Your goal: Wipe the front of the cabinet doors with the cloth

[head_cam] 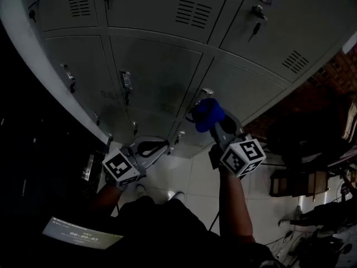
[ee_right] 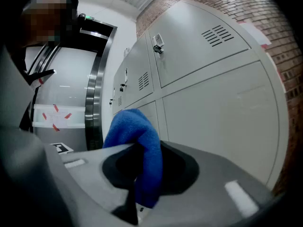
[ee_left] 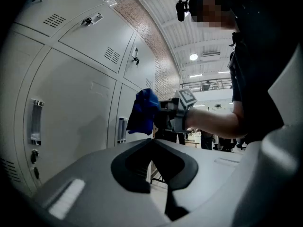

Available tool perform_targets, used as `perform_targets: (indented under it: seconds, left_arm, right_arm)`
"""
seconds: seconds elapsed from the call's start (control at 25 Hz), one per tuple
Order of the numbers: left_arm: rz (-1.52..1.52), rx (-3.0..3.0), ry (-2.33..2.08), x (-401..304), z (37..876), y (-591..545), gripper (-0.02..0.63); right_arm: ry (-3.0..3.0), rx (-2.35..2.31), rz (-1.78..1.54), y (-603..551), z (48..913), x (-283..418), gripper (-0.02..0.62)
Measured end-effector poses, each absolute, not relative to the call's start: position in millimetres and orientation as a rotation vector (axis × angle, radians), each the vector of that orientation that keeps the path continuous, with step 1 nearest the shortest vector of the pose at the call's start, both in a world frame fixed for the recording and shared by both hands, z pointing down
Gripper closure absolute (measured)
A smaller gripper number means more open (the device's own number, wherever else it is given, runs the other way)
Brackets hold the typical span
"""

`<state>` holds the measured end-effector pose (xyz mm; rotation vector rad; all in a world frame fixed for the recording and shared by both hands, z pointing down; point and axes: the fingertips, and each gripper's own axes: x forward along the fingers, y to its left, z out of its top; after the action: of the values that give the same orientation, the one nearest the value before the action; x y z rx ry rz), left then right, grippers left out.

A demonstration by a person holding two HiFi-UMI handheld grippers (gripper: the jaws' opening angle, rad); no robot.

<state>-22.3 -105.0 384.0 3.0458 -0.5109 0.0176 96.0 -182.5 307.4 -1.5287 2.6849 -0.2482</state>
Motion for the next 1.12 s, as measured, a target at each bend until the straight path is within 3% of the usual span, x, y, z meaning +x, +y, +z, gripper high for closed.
perform_targets:
  seconds: [0.36, 0.8, 1.12]
  left_arm:
    - [0.025, 3.038, -0.551, -39.1, 394.6, -111.0, 0.604]
    - [0.019, 3.032, -0.558, -39.0, 394.8, -112.7, 0.604]
    - [0.027, 3.040, -0.519, -20.1, 393.6, -112.3, 0.604]
  right_arm:
    - [2.675, -1.648, -0.094, -241.3, 250.2, 105.9, 0.526]
    - [2.650, -1.735, -0.074, -263.3, 245.5, 113.4, 0.526]
    - [2.562, -1.850, -0.071, -250.7, 247.5, 167.7, 0.526]
